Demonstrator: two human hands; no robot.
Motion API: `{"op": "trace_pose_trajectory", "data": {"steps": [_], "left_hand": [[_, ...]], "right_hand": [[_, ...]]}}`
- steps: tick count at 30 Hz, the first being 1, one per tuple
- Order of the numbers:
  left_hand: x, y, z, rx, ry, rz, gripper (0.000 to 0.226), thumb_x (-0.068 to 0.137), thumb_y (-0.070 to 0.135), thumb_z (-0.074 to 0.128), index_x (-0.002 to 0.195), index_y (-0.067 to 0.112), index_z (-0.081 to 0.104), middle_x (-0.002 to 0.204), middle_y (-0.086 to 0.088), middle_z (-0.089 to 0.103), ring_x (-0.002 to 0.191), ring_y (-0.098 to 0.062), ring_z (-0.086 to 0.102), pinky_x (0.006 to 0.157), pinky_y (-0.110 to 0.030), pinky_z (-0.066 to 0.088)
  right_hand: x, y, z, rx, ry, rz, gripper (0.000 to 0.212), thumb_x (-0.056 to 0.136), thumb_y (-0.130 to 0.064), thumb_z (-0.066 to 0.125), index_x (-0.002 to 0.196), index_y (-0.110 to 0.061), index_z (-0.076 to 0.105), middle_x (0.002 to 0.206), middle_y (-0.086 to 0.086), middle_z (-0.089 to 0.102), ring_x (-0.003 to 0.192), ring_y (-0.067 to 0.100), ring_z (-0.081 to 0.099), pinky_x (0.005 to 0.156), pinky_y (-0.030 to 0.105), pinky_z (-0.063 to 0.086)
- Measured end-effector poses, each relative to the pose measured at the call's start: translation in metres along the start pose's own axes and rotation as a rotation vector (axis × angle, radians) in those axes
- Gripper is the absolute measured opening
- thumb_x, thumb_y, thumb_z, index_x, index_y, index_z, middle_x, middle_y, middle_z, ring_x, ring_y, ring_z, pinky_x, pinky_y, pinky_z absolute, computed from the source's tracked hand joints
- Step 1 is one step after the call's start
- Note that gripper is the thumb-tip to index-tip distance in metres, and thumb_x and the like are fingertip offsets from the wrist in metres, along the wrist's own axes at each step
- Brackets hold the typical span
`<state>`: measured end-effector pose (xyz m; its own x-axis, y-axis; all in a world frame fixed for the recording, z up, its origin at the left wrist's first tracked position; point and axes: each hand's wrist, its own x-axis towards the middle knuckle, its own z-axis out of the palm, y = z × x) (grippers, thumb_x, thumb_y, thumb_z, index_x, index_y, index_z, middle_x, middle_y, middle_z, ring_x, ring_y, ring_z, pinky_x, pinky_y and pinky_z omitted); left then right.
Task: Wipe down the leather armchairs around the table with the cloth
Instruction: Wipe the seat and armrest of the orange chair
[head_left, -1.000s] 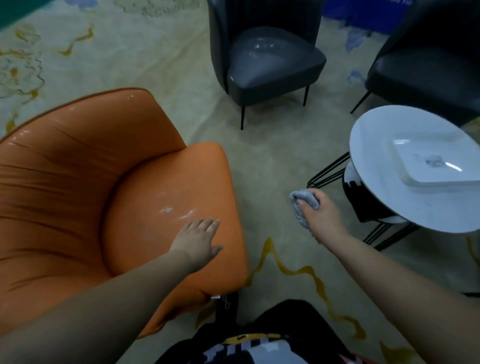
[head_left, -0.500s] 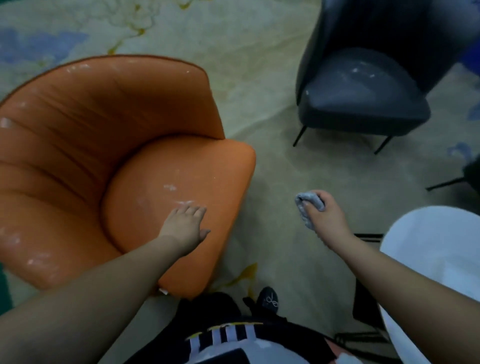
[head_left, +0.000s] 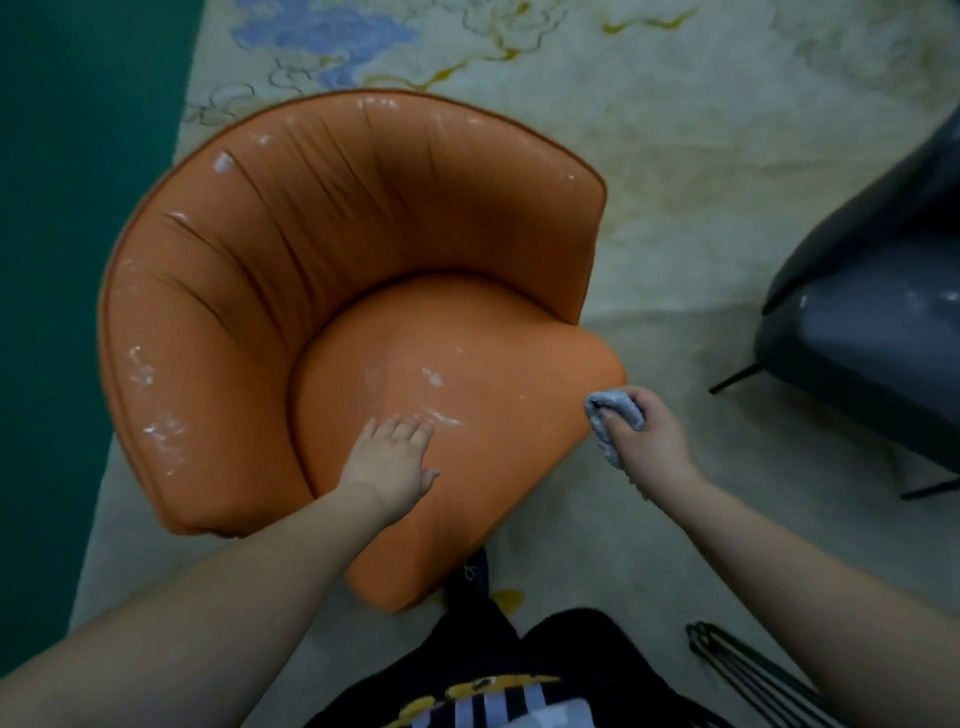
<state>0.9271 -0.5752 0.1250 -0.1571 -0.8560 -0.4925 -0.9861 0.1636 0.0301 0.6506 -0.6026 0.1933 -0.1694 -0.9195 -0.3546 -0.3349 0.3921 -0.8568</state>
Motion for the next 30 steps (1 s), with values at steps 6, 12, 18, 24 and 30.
{"op": "trace_pose_trajectory", "data": {"steps": [6, 12, 18, 24, 30], "left_hand": [[0.020, 0.000, 0.002, -0.120, -0.014, -0.123, 0.068, 0.097, 0.055, 0.033, 0.153, 0.024, 0.010, 0.159, 0.001, 0.019, 0.145, -0.021, 0.016, 0.118, -0.042, 0.012], [0.062, 0.005, 0.004, -0.268, -0.017, -0.292, 0.066, 0.098, 0.053, 0.033, 0.153, 0.023, 0.013, 0.159, 0.001, 0.019, 0.145, -0.020, 0.016, 0.119, -0.040, 0.010], [0.099, 0.007, 0.022, -0.439, -0.030, -0.553, 0.065, 0.098, 0.050, 0.034, 0.153, 0.023, 0.013, 0.159, 0.002, 0.018, 0.146, -0.019, 0.013, 0.119, -0.039, 0.009], [0.121, -0.001, 0.062, -0.598, 0.020, -0.740, 0.063, 0.098, 0.045, 0.040, 0.152, 0.024, 0.017, 0.159, 0.004, 0.017, 0.146, -0.018, 0.012, 0.119, -0.037, 0.009], [0.137, -0.029, 0.119, -0.677, 0.007, -0.810, 0.063, 0.097, 0.042, 0.045, 0.152, 0.027, 0.017, 0.160, 0.006, 0.014, 0.147, -0.017, 0.009, 0.119, -0.036, 0.007]], "right_hand": [[0.061, -0.015, 0.013, 0.035, -0.095, 0.001, 0.009, 0.091, -0.008, 0.055, 0.095, -0.012, 0.062, 0.061, 0.001, 0.058, 0.037, 0.002, 0.050, 0.033, 0.013, 0.033], [0.151, -0.003, 0.040, -0.236, -0.306, -0.054, 0.016, 0.089, -0.029, 0.060, 0.105, -0.030, 0.061, 0.077, -0.003, 0.068, 0.054, 0.006, 0.063, 0.045, 0.024, 0.048], [0.228, 0.012, 0.072, -0.419, -0.540, -0.116, 0.025, 0.090, -0.034, 0.060, 0.113, -0.027, 0.056, 0.085, -0.006, 0.066, 0.064, 0.004, 0.062, 0.048, 0.015, 0.042], [0.259, 0.023, 0.133, -0.406, -0.713, -0.194, 0.033, 0.091, -0.024, 0.062, 0.122, -0.029, 0.051, 0.102, -0.009, 0.062, 0.083, 0.001, 0.061, 0.055, 0.006, 0.043], [0.283, 0.044, 0.226, -0.386, -0.784, -0.266, 0.034, 0.091, -0.024, 0.062, 0.123, -0.029, 0.050, 0.106, -0.009, 0.062, 0.090, 0.005, 0.062, 0.069, 0.014, 0.050]]}}
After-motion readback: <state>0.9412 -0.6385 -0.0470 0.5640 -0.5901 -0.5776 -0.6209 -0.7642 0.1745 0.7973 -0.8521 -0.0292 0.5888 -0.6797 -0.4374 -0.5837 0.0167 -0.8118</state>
